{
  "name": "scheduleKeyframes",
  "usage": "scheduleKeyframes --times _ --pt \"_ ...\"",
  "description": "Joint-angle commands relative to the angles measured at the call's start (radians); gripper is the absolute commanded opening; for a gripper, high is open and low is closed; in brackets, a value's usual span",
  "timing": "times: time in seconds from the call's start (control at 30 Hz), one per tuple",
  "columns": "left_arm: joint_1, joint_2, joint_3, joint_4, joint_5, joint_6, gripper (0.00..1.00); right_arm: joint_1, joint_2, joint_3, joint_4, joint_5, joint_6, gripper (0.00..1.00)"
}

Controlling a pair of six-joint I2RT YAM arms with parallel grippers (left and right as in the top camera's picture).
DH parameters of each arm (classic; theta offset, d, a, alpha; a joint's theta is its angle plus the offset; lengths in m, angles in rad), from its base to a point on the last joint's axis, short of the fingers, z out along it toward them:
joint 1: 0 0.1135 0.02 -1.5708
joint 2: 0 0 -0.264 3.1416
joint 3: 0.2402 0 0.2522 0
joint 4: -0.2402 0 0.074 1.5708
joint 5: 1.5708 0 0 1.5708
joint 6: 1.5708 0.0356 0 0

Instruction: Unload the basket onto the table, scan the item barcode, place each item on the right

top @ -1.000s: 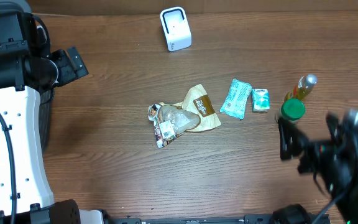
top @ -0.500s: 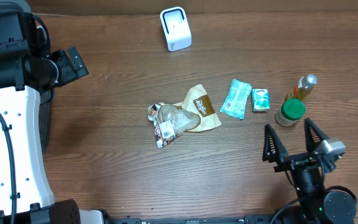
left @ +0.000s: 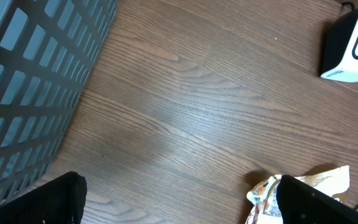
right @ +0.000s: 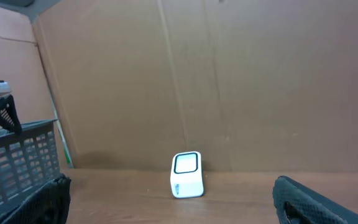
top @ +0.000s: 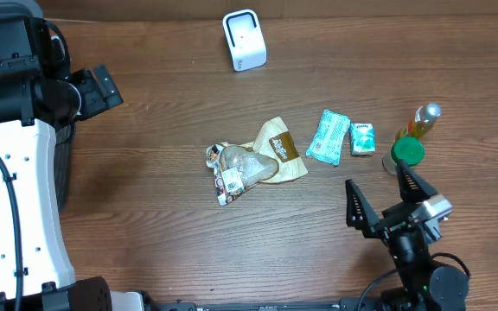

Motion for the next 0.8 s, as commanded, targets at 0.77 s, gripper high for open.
scheduleKeyframes --times 0.77 --pt "-0.002 0.0 0.007 0.0 0.0 0.011 1.0 0.009 -0.012 -0.063 -0.235 0.031 -0.012 1.0"
